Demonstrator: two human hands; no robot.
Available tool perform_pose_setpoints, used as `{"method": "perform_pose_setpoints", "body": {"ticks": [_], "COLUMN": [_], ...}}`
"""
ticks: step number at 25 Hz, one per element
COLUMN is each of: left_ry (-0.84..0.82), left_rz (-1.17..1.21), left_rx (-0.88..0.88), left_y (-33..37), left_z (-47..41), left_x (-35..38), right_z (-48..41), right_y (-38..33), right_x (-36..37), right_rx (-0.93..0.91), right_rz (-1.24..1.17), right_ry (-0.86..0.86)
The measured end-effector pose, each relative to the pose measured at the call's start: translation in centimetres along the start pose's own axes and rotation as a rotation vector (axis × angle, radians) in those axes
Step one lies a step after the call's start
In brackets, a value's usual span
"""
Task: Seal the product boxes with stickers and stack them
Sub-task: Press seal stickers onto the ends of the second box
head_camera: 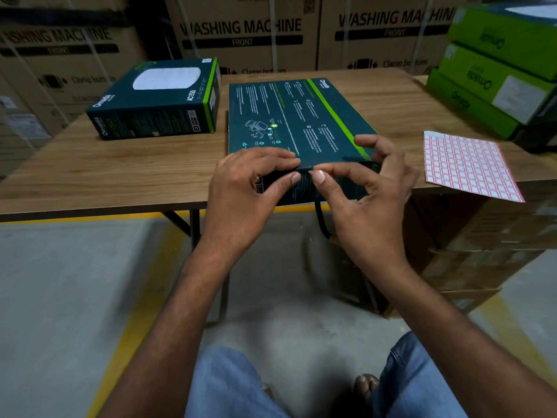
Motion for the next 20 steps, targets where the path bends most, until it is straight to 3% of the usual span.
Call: {"method": "perform_pose_setpoints", "body": {"ticks": [5, 16, 20], "left_ry": [0.027, 0.054, 0.06], "left_rz": [0.028, 0.024, 0.019], "left_rx": [0.001, 0.016, 0.015], "left_y": [0.0, 0.1, 0.0], "left_z": [0.0, 0.2, 0.2], "left_x": [-0.1, 0.0, 0.0], "right_z": [-0.2, 1.6, 1.3], "right_y": [0.8, 1.7, 1.7], "right_x": [0.7, 1.6, 1.7], "right_rx": [0.091, 0.055, 0.037], "right_rz": [-0.086, -0.189, -0.227], "right_ry": [0.03, 0.276, 0.265]}}
Point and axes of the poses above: each hand's wrist, its own z-axis away from the middle knuckle, its own x-axis out of the palm, y = z × x, the point moved 8 cm from there along -z, towards the middle knuckle
